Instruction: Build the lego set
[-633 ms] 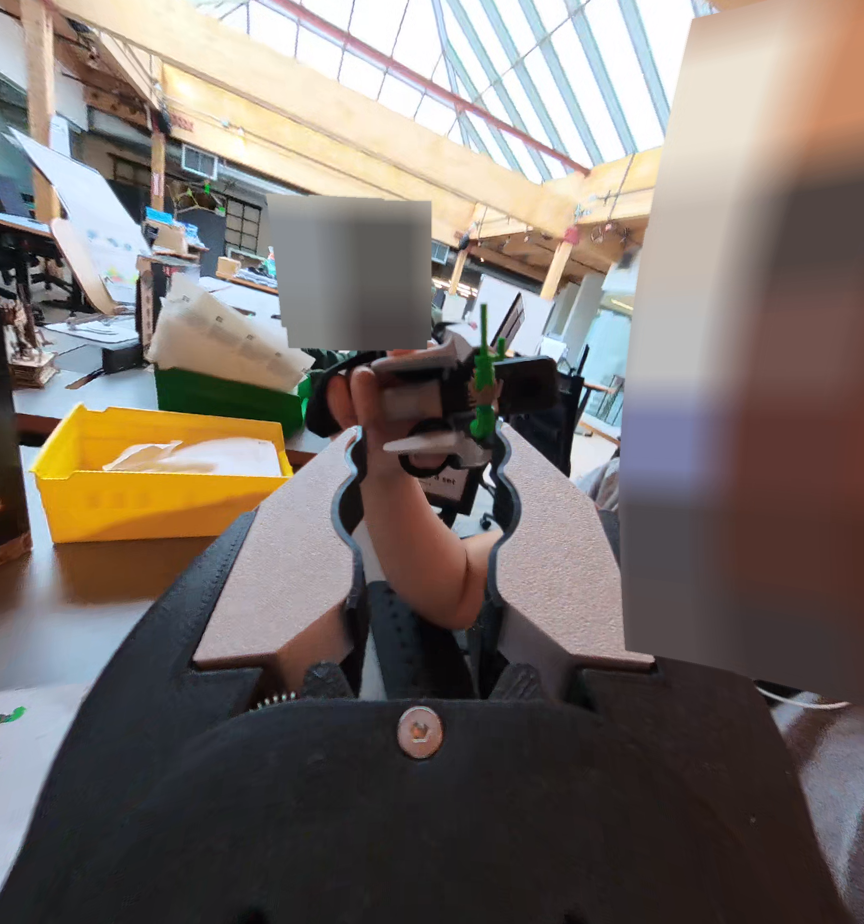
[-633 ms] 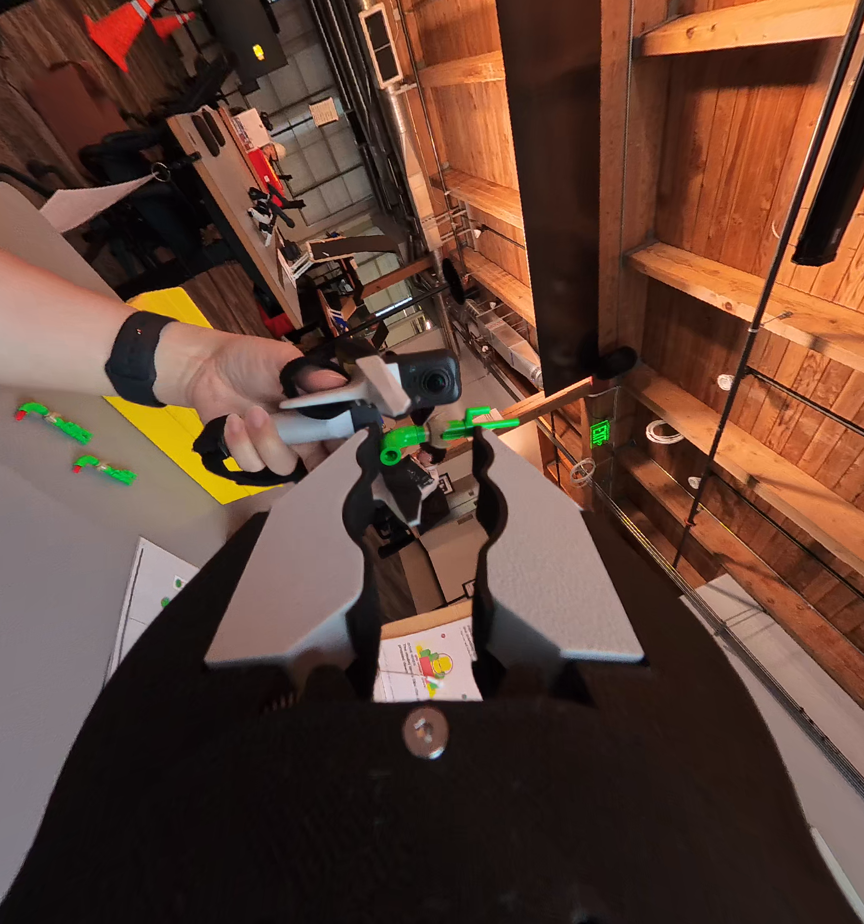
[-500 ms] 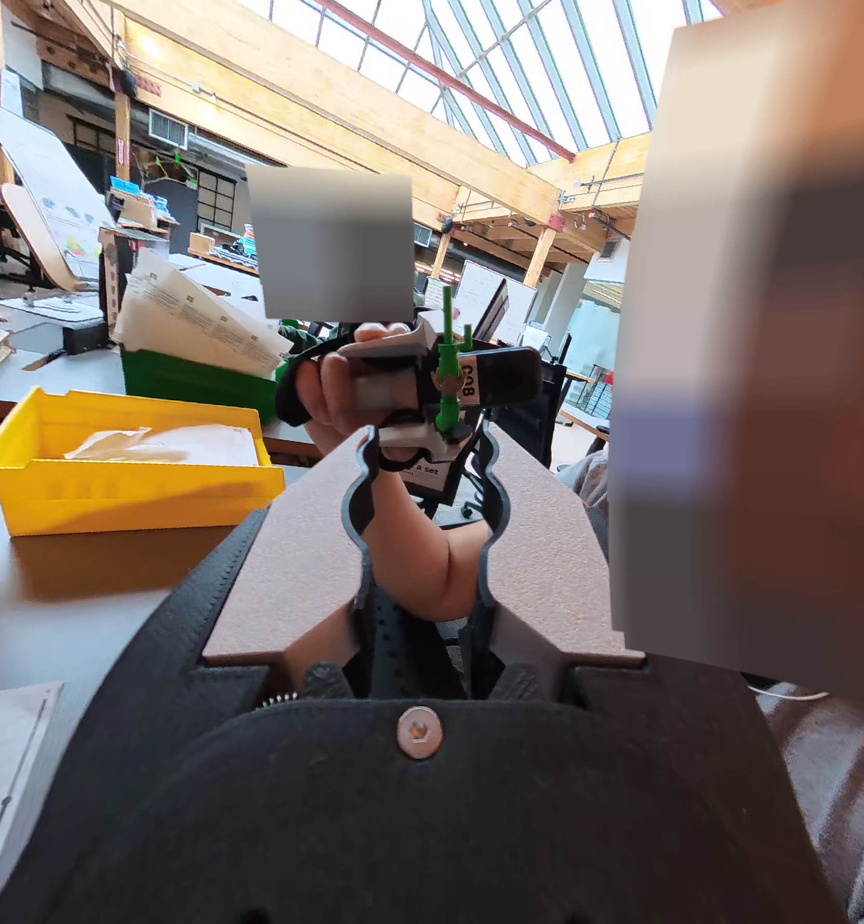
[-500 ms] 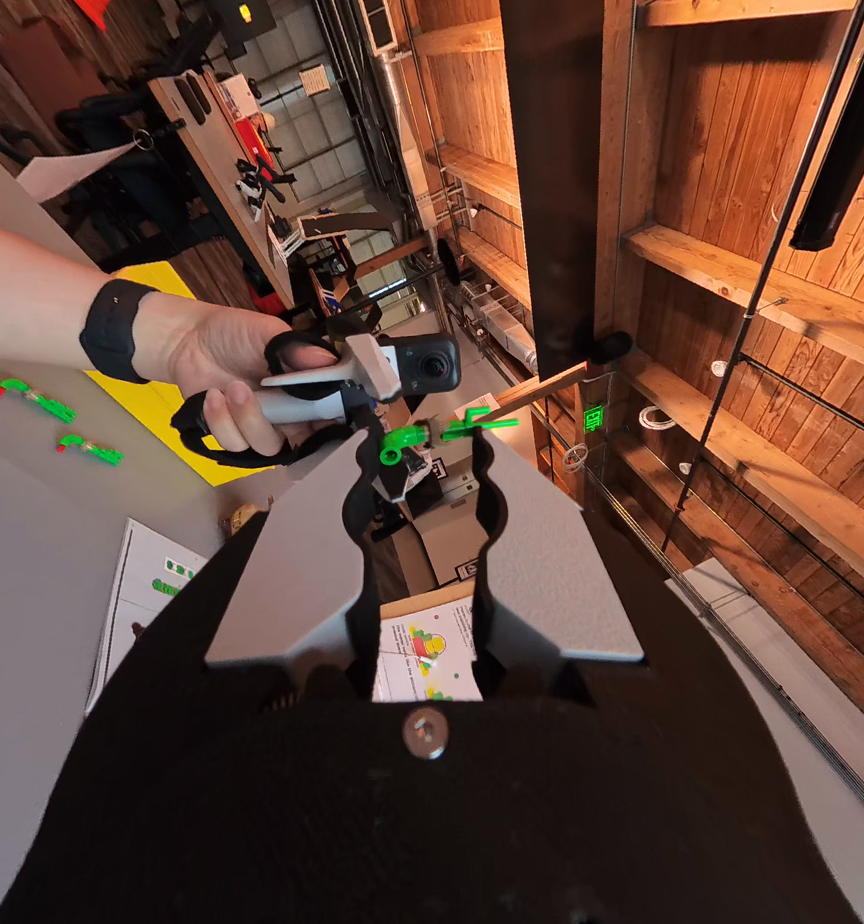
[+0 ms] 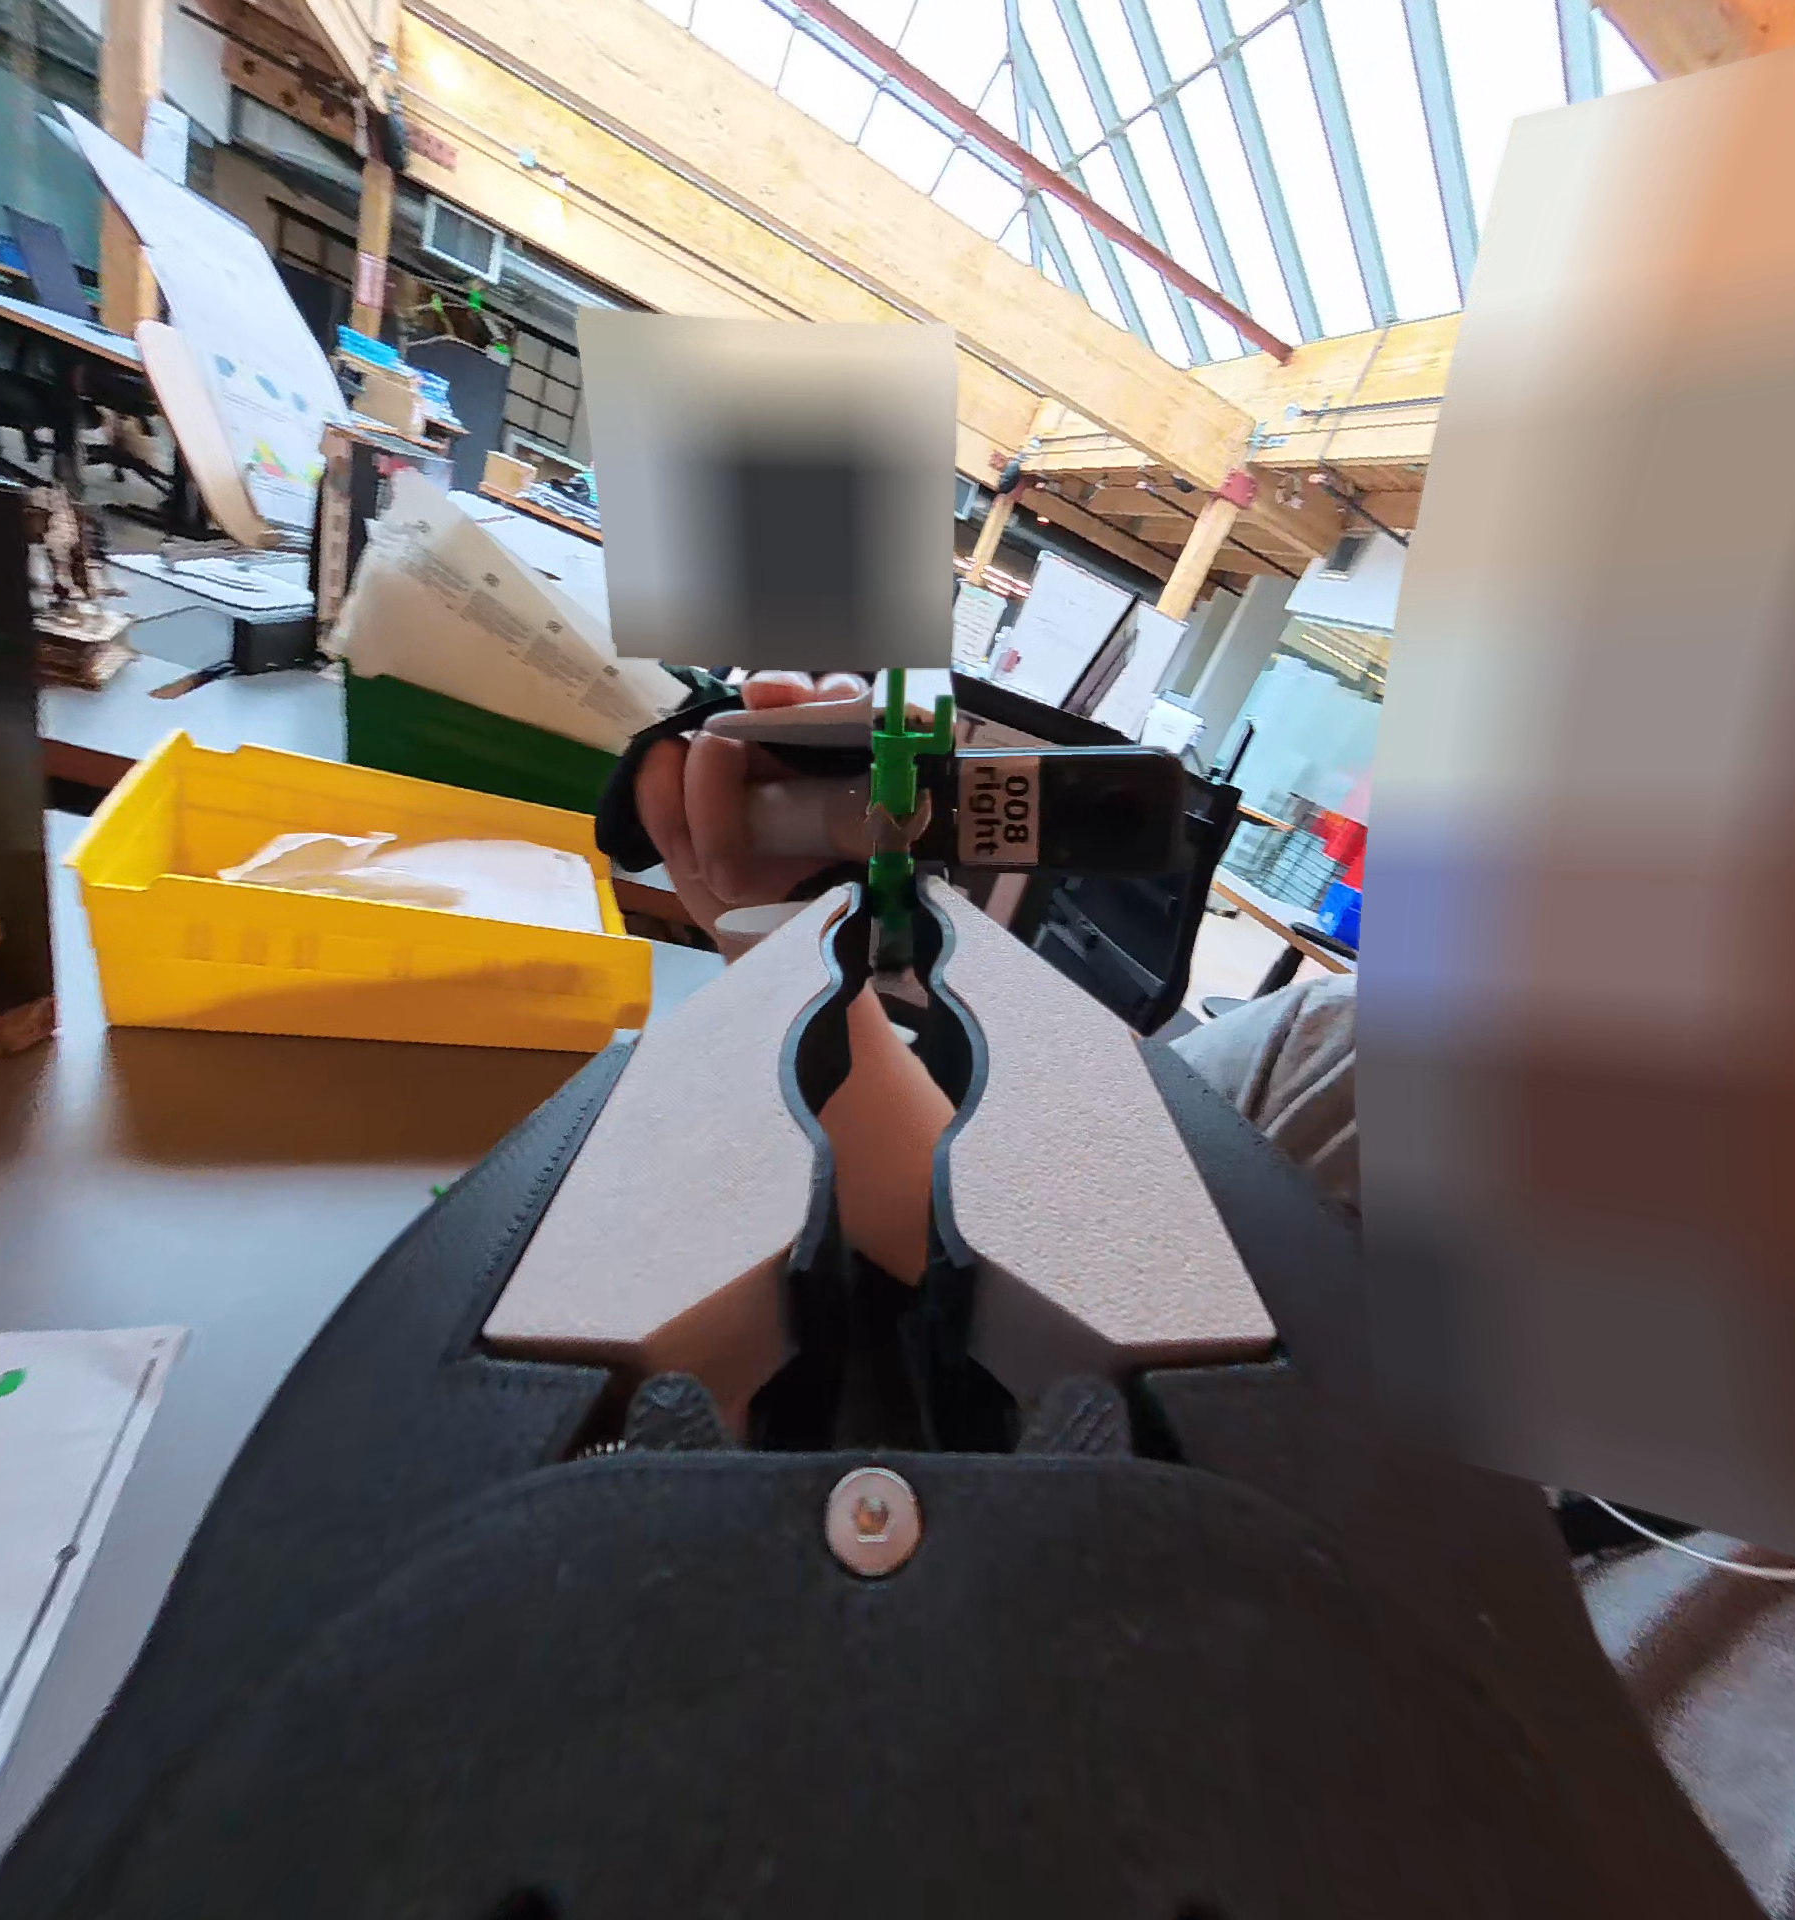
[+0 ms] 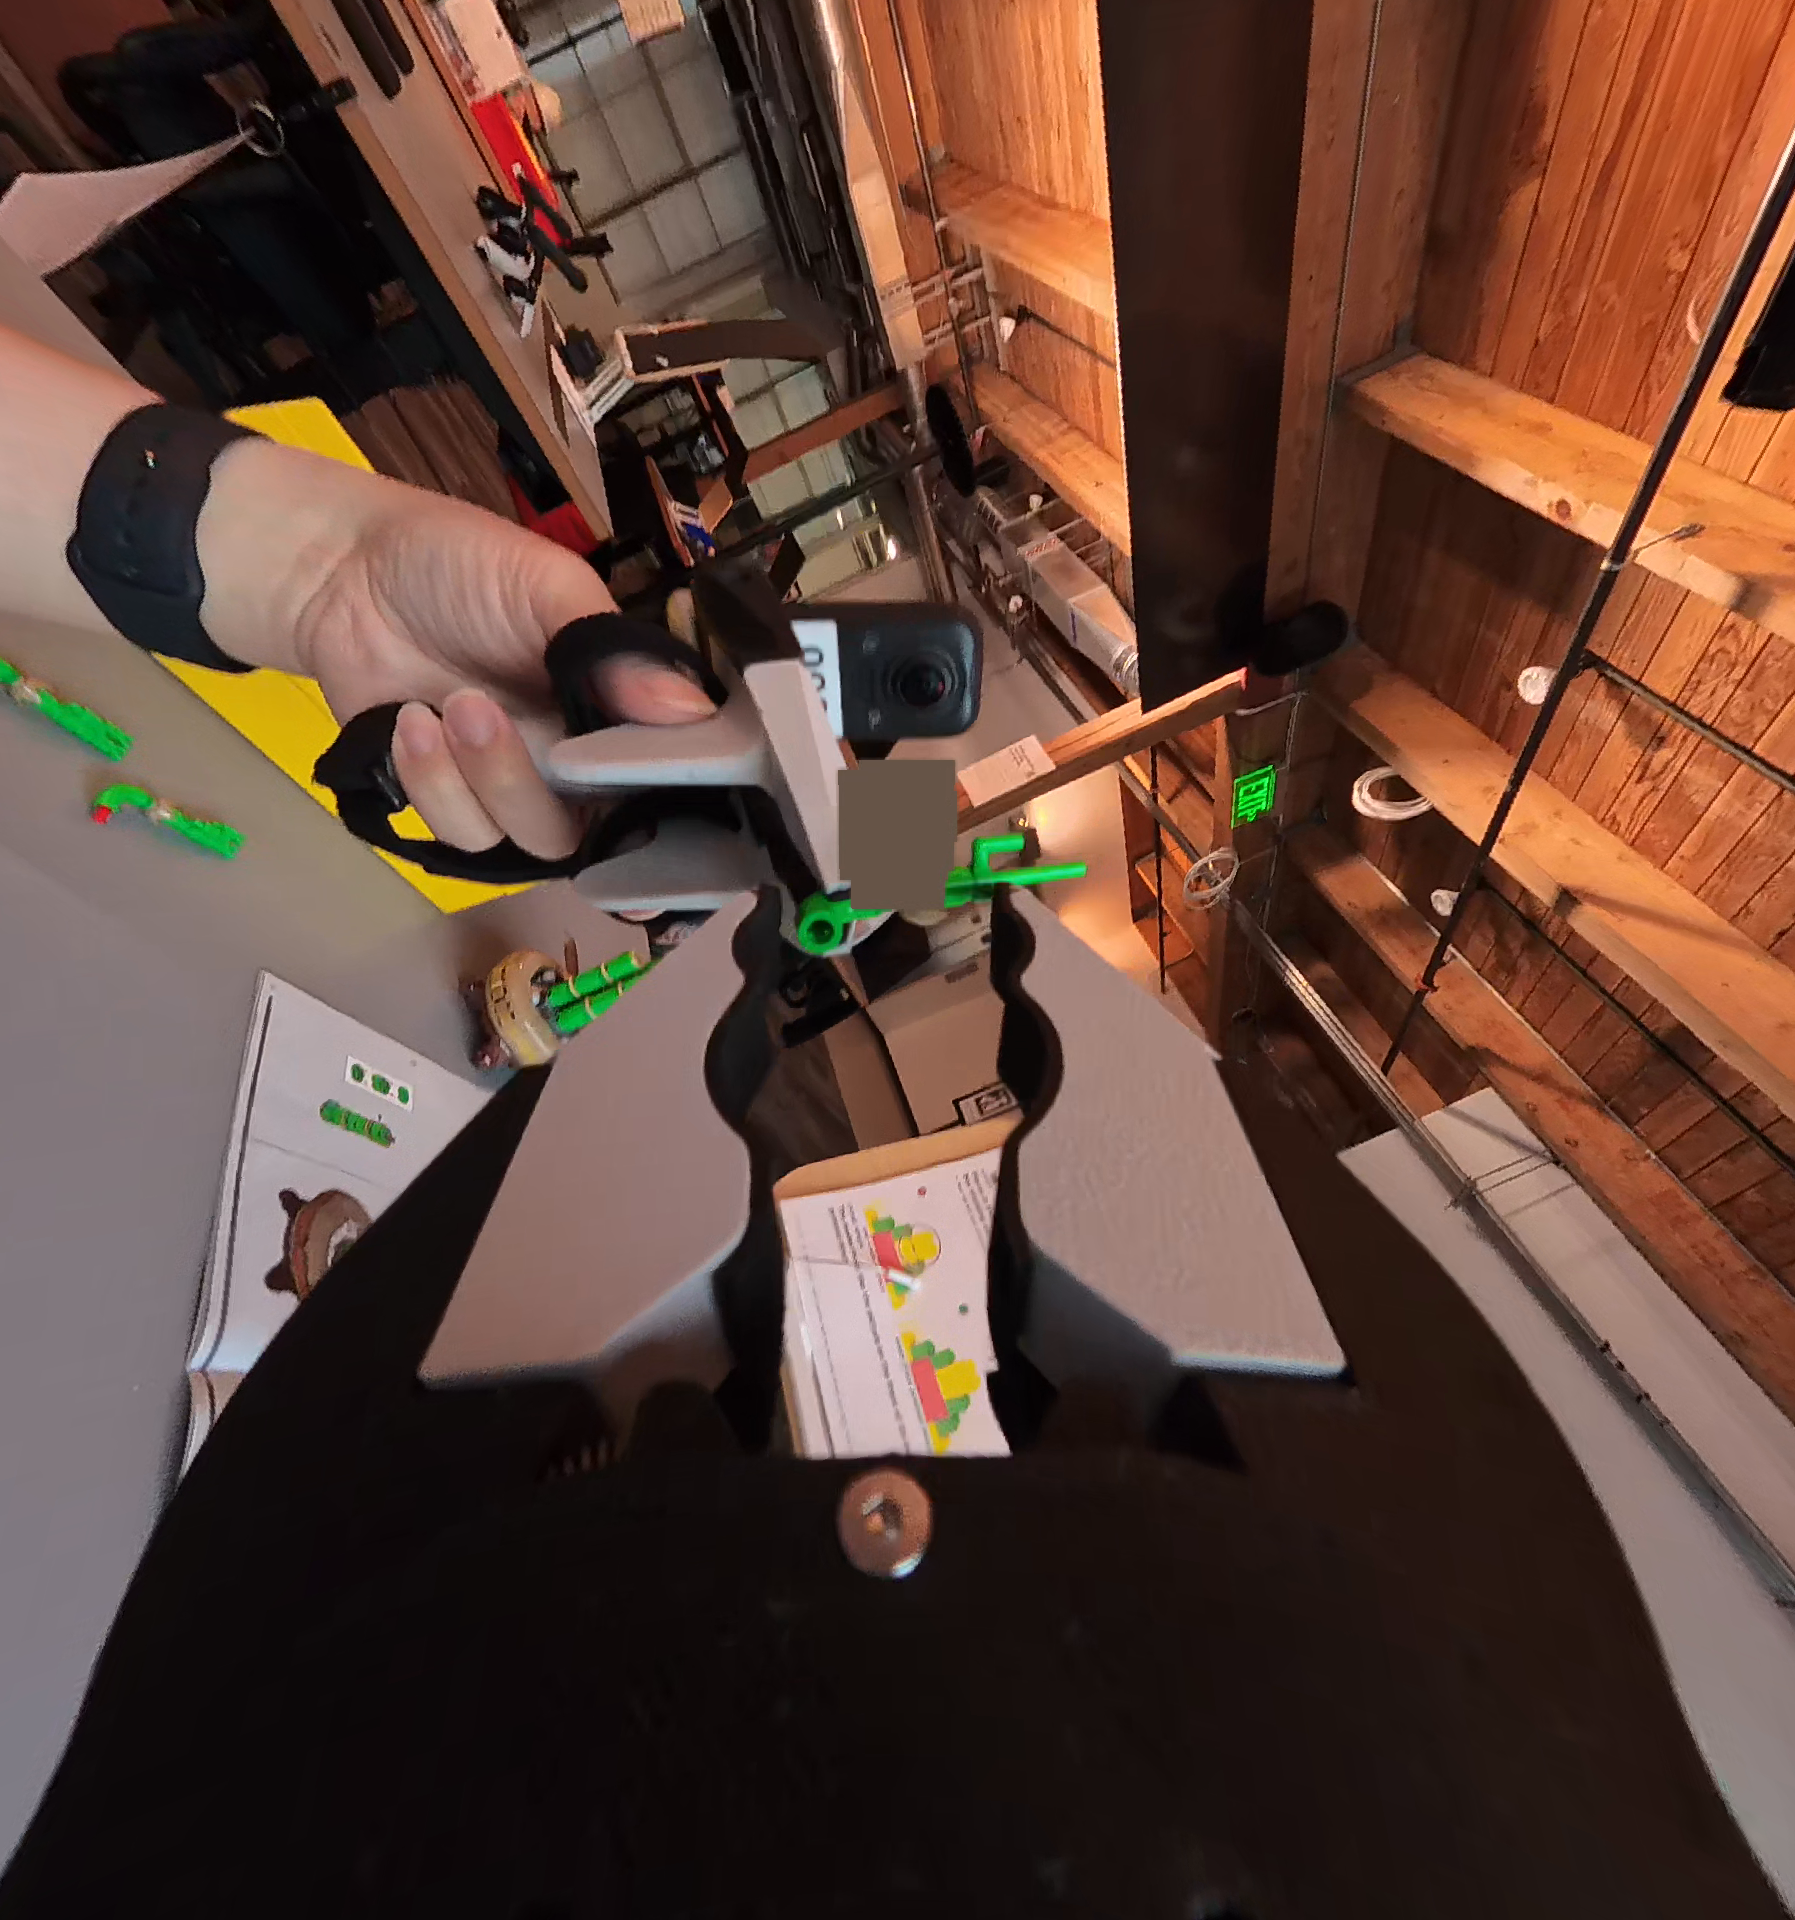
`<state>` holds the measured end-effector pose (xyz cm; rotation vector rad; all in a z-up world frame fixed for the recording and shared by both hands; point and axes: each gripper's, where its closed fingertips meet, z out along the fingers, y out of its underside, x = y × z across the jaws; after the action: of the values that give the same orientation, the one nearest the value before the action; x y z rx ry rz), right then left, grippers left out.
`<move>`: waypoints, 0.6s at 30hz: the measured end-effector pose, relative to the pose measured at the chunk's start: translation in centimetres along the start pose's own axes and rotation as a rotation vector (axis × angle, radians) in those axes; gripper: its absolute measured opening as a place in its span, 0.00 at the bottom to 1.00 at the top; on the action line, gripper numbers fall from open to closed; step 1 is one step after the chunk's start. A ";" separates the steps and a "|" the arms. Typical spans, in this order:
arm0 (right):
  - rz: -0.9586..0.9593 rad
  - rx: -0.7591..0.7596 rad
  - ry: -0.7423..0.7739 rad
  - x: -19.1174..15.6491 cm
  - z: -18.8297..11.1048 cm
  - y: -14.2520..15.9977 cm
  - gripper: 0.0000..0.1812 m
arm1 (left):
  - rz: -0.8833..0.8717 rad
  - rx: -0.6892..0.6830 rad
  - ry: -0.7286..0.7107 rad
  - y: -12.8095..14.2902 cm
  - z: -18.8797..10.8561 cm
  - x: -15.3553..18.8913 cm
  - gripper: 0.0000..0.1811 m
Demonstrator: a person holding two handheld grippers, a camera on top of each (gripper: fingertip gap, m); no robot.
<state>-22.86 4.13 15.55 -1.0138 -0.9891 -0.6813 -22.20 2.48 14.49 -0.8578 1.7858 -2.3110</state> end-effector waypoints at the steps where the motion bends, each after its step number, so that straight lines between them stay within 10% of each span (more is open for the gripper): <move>1: 0.003 -0.022 -0.006 -0.1 0.0 0.6 0.22 | 0.004 0.004 -0.025 -0.1 -0.2 -0.6 0.03; 11: 0.285 -0.393 -0.082 0.5 -6.4 11.7 0.19 | -0.106 0.003 -0.238 1.6 -3.2 -8.3 0.03; 18: 0.699 -1.023 -0.417 -7.5 -16.9 18.9 0.11 | -0.128 -0.048 -0.278 2.7 -3.5 -9.4 0.03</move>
<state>-4.19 -3.74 -1.51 -2.3303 -0.5062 -0.3534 -16.67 8.47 8.01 -1.2654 1.7183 -2.0982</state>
